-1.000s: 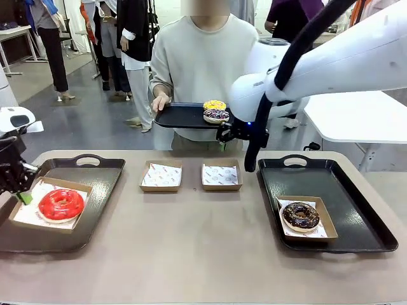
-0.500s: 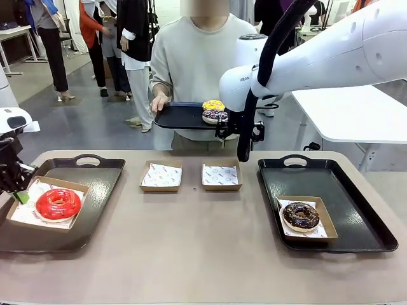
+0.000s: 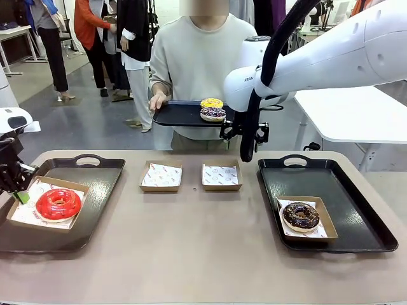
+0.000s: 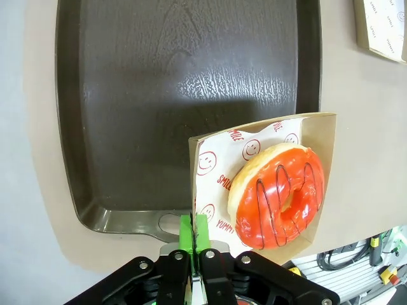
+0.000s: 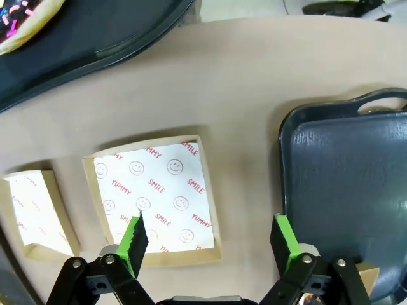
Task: Individually package the donuts and arrange them on the tray.
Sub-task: Place the picked Paper togo box on the Handle tray while simultaneously picking up another Paper togo box from the table with the other hand.
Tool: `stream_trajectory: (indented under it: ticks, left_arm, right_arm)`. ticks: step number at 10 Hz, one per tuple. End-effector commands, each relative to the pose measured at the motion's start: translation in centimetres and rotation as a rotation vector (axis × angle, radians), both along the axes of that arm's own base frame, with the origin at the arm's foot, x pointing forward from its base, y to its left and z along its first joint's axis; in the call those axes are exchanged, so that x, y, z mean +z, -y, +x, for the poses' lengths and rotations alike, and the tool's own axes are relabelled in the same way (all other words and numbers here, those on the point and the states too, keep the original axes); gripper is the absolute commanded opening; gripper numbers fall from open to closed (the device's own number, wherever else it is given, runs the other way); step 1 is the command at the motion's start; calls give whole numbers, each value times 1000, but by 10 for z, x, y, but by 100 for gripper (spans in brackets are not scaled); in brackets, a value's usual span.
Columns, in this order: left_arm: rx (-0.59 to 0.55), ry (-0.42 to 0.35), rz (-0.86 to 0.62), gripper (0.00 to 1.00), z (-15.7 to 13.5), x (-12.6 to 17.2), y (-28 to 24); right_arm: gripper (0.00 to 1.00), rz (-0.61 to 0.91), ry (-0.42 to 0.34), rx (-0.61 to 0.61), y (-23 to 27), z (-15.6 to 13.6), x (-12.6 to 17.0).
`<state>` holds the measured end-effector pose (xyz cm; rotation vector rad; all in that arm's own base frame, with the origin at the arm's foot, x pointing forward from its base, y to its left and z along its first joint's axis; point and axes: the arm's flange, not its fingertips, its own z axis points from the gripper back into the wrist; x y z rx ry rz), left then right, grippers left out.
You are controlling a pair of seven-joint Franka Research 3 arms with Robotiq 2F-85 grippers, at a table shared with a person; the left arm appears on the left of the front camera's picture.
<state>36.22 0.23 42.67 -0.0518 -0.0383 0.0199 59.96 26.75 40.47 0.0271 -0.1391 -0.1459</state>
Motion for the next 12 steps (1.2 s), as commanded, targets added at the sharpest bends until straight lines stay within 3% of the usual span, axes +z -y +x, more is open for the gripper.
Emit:
stream_trajectory:
  ticks: [1, 3, 8, 12]
  left_arm:
    - [-2, 2, 3, 1, 0, 1, 1]
    - [0, 0, 0, 1, 0, 0, 0]
    - [-5, -23, 44, 1, 27, -18, 30]
    - [12, -39, 46, 1, 33, -24, 23]
  right_arm:
    - [100, -3, 1, 2, 0, 1, 1]
    - [100, 0, 0, 2, -1, 0, 0]
    - [100, -2, -35, 20, 18, 7, -49]
    - [100, 32, -121, 160, 13, 4, -71]
